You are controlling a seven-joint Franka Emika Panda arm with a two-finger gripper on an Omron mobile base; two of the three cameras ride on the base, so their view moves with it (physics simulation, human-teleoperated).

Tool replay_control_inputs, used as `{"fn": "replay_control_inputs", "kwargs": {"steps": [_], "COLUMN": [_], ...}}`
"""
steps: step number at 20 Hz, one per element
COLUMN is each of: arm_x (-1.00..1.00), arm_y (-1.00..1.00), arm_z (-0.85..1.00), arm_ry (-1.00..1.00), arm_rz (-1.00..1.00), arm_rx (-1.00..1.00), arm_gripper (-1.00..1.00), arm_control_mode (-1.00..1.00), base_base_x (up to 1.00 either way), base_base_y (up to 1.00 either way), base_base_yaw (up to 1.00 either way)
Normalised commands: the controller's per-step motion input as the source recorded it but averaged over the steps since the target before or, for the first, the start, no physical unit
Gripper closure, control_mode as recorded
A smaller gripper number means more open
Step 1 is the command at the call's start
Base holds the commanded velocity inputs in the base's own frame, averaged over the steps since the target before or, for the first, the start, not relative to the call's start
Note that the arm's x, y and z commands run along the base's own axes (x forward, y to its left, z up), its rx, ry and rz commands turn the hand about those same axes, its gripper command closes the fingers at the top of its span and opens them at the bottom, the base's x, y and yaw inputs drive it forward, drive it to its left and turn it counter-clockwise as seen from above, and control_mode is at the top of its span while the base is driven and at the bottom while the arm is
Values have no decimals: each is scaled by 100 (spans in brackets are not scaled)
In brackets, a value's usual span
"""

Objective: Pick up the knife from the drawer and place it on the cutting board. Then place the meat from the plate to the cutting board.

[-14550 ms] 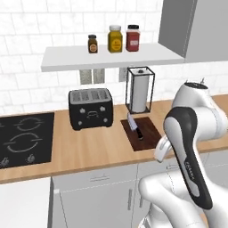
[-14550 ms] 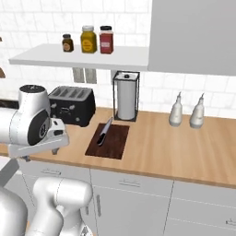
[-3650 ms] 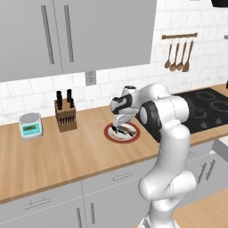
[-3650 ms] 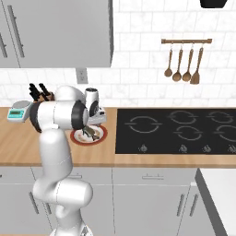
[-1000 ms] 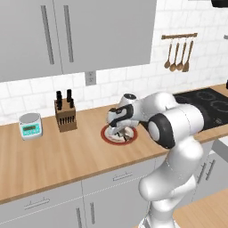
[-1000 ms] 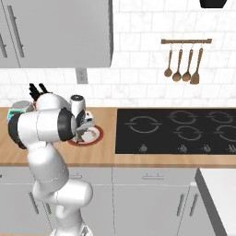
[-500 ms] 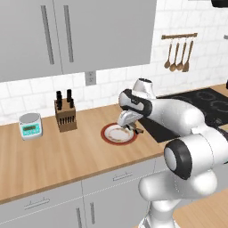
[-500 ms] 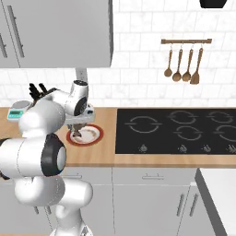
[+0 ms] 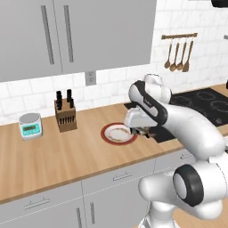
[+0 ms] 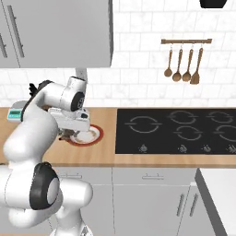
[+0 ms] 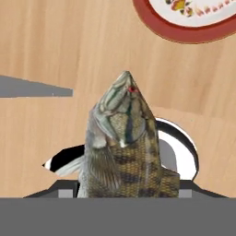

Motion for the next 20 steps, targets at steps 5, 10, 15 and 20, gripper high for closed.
{"fn": "replay_control_inputs", "kwargs": {"steps": [5,10,15,20], "arm_x": [-92,-96,-93,-26], "arm_y": [-4,0,-3,-5], "arm_z": [34,24,18,1], "arm_ry": [-1,-14,-20,-2], "arm_rz": [-11,-22,-27,-6], "arm_rx": [-13,-8,0,5], "arm_gripper": [100,100,100,100], "arm_control_mode": [-100,-100,-100,-100], "base_base_x": [0,0,0,0], "base_base_y": [0,0,0,0], "base_base_yaw": [0,0,0,0]}}
